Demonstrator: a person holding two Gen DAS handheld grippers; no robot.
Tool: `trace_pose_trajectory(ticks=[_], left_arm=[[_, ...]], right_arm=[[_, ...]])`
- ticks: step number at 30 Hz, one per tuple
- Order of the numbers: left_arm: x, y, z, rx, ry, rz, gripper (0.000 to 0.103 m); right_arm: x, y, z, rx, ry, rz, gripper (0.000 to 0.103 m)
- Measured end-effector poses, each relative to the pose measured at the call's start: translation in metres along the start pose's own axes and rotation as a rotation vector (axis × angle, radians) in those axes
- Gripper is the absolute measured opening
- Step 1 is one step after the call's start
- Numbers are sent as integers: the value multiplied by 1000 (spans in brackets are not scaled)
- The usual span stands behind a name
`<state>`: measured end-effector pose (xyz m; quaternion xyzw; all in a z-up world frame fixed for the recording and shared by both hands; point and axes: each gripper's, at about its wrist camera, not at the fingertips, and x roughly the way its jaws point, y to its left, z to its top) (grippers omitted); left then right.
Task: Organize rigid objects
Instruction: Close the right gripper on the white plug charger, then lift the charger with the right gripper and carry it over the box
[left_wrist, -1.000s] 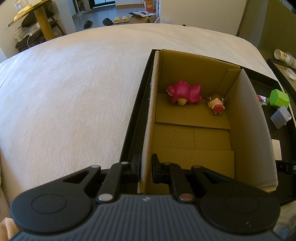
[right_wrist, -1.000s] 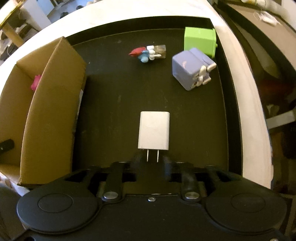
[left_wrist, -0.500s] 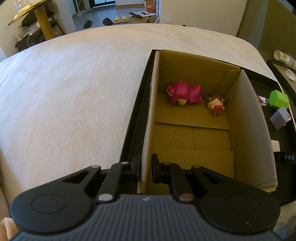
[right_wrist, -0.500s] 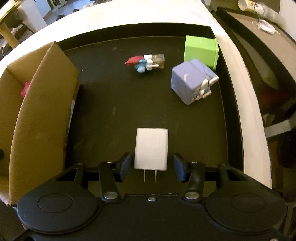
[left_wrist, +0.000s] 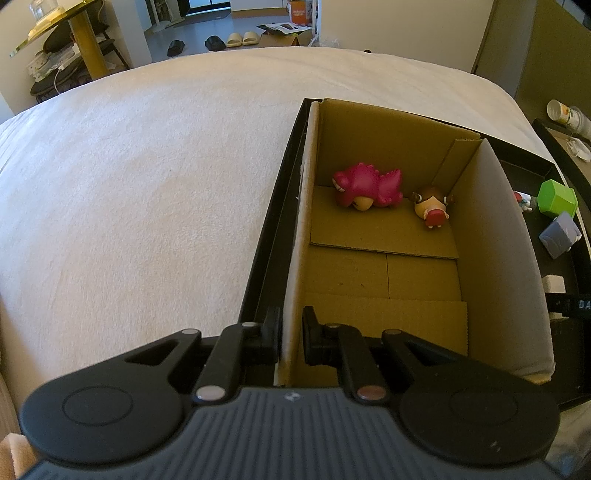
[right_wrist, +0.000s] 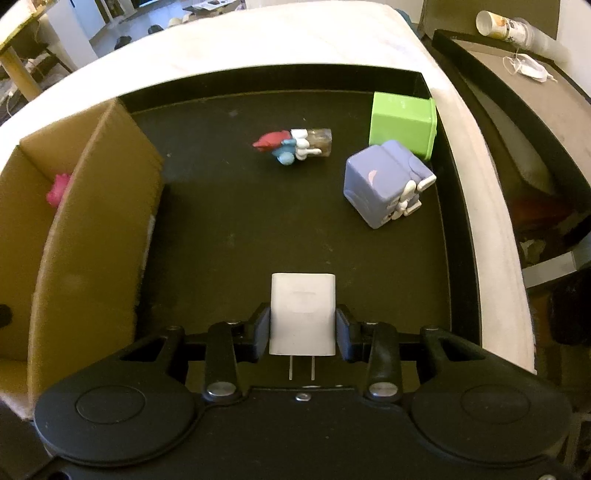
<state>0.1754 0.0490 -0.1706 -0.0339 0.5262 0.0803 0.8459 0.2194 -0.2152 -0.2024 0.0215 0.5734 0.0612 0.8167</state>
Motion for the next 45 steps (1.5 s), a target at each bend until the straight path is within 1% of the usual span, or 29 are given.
trace_pose_trajectory(ticks=[7,13,18,23,31,45], left_arm=[[0,1,0,-1,0,-1,11],[-2,2,1,-7,-2,-7,11],[-2,2,1,-9,-2,-8,11],[-3,3,1,-13,-3,-14,11],[-3,6,0,-18,-5,-22,11],[-3,9,0,-25,-3,-33,11]], right_arm=[[-27,10,8,-5,-50,37,36],[-52,19,22,-18,-100,77,36],[-65,24,31,-16,-136,117,36],[-70,30,35,-18,-162,150,36],[-78,53,41,-44,-182,184,36],[-79,92,44,-92,-181,226,36]])
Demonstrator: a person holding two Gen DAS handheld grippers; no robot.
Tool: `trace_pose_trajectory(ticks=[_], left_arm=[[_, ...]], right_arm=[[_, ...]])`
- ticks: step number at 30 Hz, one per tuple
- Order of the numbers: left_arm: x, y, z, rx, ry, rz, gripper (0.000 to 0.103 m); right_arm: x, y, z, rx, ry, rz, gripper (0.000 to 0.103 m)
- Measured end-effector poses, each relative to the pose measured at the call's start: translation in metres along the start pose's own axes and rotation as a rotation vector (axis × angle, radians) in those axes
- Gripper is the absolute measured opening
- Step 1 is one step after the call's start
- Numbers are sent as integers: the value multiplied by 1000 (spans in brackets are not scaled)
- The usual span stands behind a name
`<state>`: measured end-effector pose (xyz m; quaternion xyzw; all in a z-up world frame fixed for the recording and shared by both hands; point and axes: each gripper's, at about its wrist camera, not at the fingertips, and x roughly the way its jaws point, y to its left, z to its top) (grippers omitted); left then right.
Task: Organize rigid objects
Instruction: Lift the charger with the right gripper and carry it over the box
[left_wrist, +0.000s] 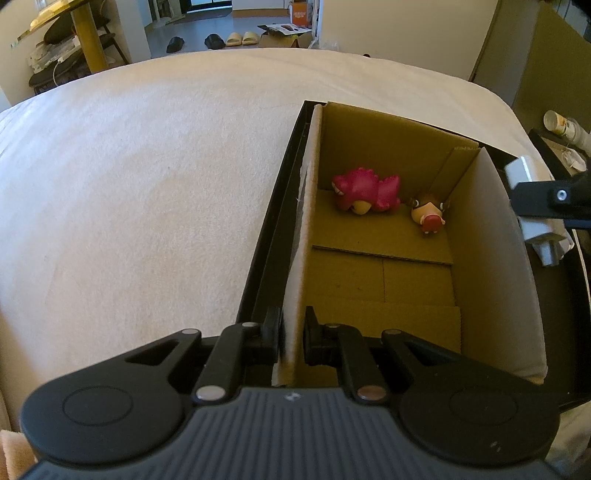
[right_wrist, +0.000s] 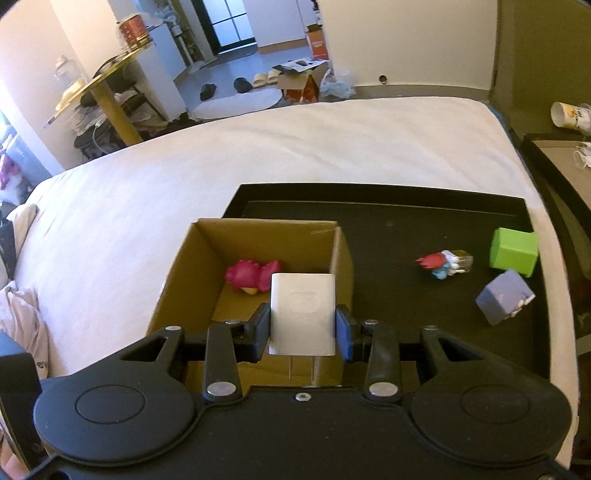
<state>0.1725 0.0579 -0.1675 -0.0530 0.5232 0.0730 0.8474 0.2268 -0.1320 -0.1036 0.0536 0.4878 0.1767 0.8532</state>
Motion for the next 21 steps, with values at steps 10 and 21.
trace_pose_trajectory(ticks=[10,21], left_arm=[[0,3,0,-8,-2,-25,11],[4,7,1,-34,12,-48,11]], right_arm=[[14,29,-3,-36,30,23,37],[26,49,-1,-62,49,38,37]])
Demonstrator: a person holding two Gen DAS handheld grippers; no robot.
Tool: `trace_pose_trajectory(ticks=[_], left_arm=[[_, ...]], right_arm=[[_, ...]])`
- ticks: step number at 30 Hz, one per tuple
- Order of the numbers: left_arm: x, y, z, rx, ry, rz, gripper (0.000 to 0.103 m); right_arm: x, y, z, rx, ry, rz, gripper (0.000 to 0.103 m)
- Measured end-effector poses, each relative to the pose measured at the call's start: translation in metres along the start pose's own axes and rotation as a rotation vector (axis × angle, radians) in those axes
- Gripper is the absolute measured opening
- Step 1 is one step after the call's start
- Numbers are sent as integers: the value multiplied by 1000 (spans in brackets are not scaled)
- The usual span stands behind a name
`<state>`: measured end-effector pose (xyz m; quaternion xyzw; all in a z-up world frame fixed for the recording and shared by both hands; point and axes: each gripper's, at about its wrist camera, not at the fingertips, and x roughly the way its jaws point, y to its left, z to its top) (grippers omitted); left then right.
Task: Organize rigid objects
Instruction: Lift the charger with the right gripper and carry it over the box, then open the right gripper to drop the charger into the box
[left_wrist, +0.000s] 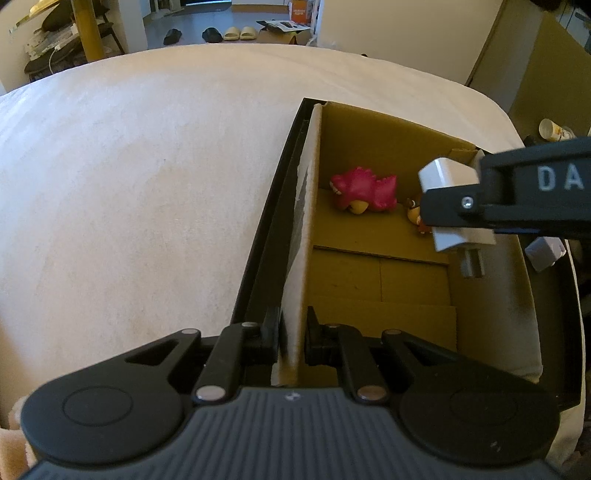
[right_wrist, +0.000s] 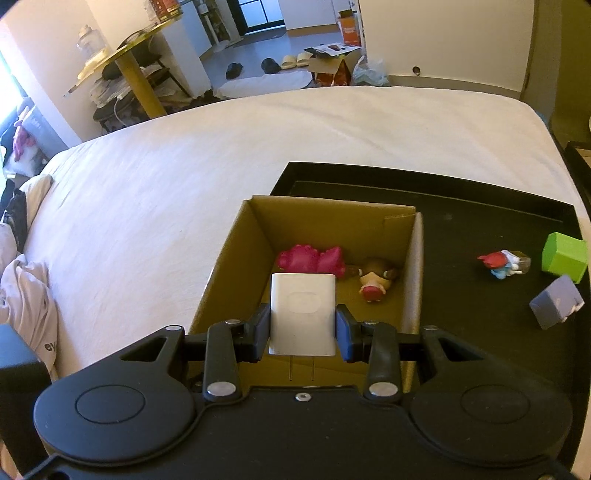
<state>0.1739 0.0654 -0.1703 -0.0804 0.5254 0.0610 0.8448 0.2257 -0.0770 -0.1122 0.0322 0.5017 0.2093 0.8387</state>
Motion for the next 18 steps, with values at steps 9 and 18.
trace_pose_trajectory(ticks=[9,18], left_arm=[[1,3,0,-5,1,-6,12],[1,4,0,-9,4,-7,12]], right_arm=[[10,12,7,4,11,22,37],[13,25,13,-17,-1,38,39]])
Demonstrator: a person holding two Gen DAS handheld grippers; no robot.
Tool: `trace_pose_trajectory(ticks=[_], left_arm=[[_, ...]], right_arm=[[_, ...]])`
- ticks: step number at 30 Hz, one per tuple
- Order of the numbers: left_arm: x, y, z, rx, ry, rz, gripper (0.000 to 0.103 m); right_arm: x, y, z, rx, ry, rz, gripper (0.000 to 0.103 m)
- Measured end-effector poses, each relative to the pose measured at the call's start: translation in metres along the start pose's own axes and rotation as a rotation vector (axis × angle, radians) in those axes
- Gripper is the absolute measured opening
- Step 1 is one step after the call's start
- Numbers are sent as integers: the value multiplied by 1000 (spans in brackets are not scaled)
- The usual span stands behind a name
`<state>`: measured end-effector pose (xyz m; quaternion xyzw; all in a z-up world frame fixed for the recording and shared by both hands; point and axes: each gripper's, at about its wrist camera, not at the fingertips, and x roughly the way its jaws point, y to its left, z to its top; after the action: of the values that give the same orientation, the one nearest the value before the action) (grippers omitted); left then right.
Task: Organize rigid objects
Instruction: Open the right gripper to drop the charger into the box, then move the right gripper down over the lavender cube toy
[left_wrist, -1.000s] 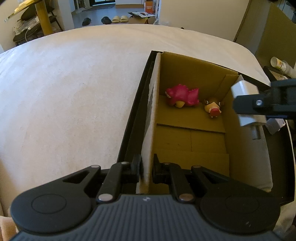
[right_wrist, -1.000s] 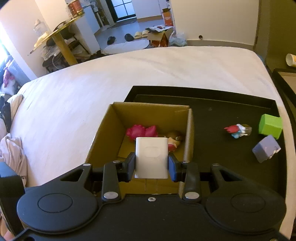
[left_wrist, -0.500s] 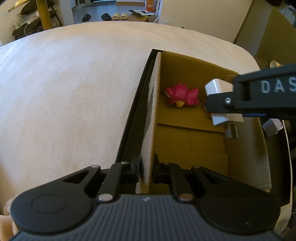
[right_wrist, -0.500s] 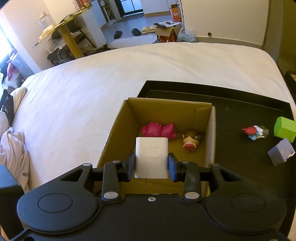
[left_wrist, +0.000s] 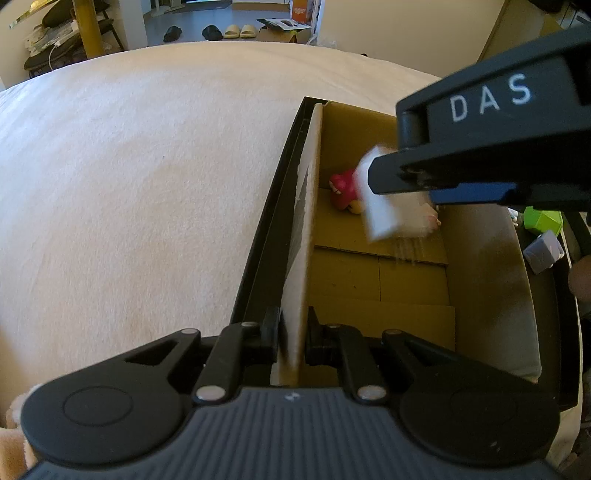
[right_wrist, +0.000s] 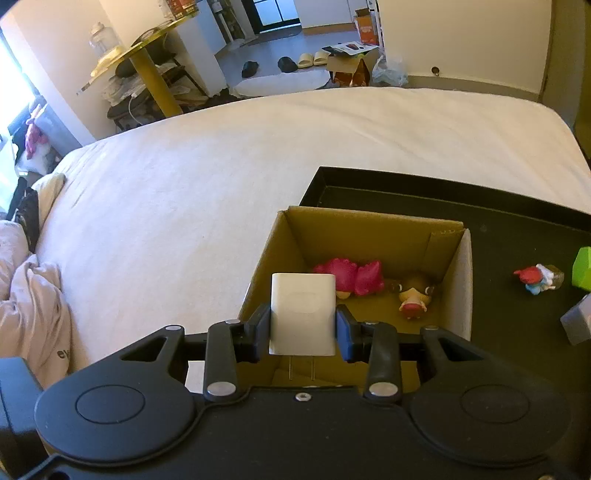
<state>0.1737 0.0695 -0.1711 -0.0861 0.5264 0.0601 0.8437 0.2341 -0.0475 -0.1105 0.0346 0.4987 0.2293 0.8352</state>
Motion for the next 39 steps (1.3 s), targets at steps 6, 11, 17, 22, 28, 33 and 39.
trace_pose_trajectory(ticks=[6,11,17,22,28,33,39], left_arm=[[0,0,0,3,0,3,11],[1,0,0,3,-1,3,11],[2,-2,-2,11,-3,10,11],[3,-3,-2,12,-3,13,11],[3,-4,-3,17,-4,18,11],[3,-6,-3,24,-5,28,11],[2,-8,-3,27,-13,33,11]], right_arm=[[-5,-6,-3,5,-2,17,40],[-12,-17,-10,32,5,26,42],[-23,-36,-19,78,2,9,42],[-32,-53,-24,101,-5,-11,42],[-39,-74,-31,128,-11,-38,43],[-45,-92,-37,147,-24,-64,45],[-52,-117,-42,176,-36,-91,46]])
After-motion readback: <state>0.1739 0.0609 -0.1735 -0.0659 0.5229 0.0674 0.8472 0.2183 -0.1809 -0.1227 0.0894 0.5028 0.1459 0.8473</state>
